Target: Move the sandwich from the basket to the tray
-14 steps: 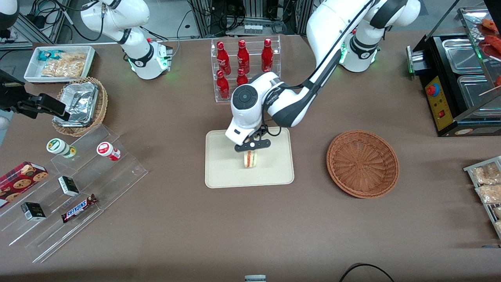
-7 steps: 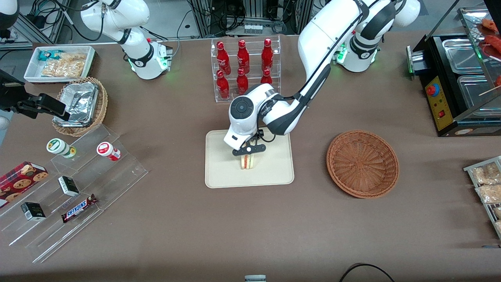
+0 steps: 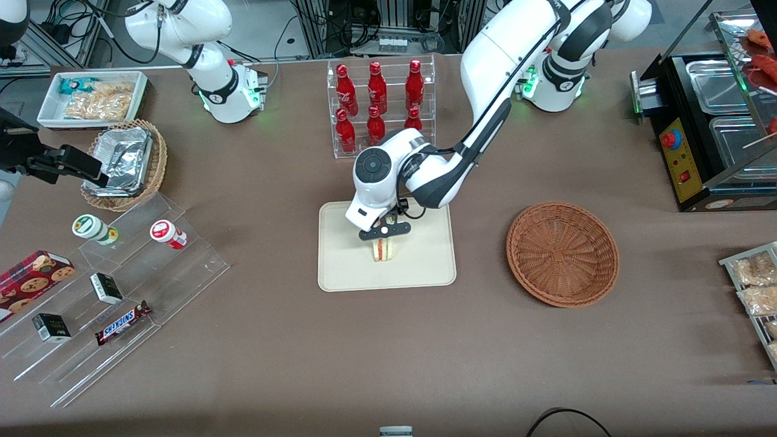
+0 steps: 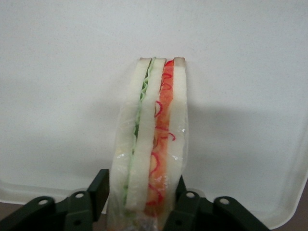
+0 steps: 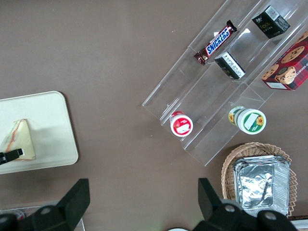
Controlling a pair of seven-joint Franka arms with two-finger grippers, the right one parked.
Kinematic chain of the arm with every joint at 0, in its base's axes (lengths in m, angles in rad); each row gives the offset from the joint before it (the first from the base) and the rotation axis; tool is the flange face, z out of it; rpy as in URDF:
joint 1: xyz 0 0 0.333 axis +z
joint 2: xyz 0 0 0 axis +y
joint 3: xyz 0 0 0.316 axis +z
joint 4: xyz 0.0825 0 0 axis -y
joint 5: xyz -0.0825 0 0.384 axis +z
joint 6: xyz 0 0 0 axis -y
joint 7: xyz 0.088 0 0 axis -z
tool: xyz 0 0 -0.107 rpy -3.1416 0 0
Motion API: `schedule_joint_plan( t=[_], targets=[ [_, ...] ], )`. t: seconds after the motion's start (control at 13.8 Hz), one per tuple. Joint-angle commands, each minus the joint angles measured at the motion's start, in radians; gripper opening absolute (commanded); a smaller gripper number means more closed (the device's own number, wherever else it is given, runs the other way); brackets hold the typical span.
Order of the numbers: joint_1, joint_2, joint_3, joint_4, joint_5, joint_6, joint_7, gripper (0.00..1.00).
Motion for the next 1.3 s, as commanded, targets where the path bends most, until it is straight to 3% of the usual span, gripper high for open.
schedule_joint_plan(
  t=[0.0,0.43,0.65,0.87,1.23],
  targets=[
    [-0.014,-0.018,0.020,0.019,0.011,-0.026,-0.022,1.00],
    [0.110,-0.313,0.020,-0.020,0.006,-0.292,-0.048,1.00],
    [0.254,-0.487,0.018,-0.114,0.008,-0.402,-0.013,1.00],
    [0.392,-0.608,0.018,-0.218,0.006,-0.443,0.166,1.00],
    [0.587,-0.714,0.018,-0.270,-0.004,-0.529,0.502,1.00]
  ],
)
